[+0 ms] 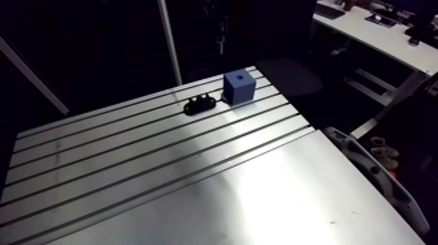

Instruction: Pick up the M10 bolt and insert it into the hex recess until seated.

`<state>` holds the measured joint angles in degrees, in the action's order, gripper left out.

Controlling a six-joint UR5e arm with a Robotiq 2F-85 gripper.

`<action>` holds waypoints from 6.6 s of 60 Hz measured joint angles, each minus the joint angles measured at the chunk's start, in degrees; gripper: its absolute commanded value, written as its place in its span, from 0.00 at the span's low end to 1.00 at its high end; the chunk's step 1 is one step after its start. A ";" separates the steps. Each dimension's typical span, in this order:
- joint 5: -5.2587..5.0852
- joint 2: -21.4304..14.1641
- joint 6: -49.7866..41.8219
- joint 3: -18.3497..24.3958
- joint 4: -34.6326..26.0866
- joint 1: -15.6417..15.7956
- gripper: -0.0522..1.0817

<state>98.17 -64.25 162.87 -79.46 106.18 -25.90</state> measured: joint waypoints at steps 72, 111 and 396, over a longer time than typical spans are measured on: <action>1.46 3.08 1.16 2.56 -3.09 -2.62 0.80; 1.43 3.86 0.52 2.26 -2.09 -3.06 0.82; 2.06 8.17 0.22 -0.25 2.50 -3.90 0.83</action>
<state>100.23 -56.09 163.09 -79.72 108.68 -29.80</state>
